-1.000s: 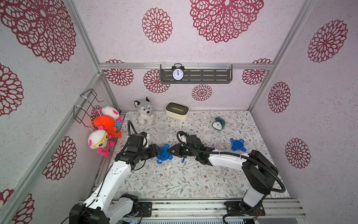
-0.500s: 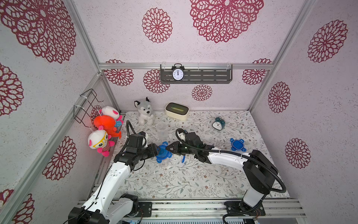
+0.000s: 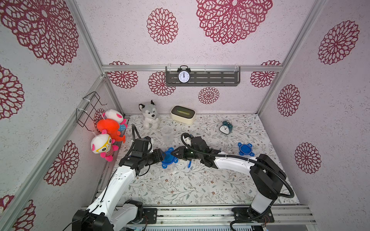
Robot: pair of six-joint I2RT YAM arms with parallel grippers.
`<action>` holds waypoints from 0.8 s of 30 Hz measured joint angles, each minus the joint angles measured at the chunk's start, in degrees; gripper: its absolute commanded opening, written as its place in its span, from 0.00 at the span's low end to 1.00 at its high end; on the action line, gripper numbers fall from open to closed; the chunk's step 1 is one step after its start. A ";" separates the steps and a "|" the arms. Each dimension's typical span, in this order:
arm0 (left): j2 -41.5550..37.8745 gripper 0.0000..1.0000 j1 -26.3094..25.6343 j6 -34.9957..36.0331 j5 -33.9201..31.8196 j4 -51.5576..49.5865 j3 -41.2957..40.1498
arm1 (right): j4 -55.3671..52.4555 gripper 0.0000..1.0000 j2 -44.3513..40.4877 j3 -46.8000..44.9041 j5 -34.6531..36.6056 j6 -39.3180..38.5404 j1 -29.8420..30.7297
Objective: Pack away toiletry kits
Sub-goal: Adjust the lid on the container.
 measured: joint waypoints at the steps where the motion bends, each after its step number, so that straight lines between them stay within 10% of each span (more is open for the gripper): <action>1: 0.17 0.58 0.00 0.02 0.00 0.00 0.00 | 0.00 0.34 0.00 0.04 0.02 -0.11 -0.07; 24: 0.17 0.75 0.00 0.57 -1.09 -0.90 0.11 | -5.92 0.44 -1.92 -0.79 1.75 -3.65 -0.76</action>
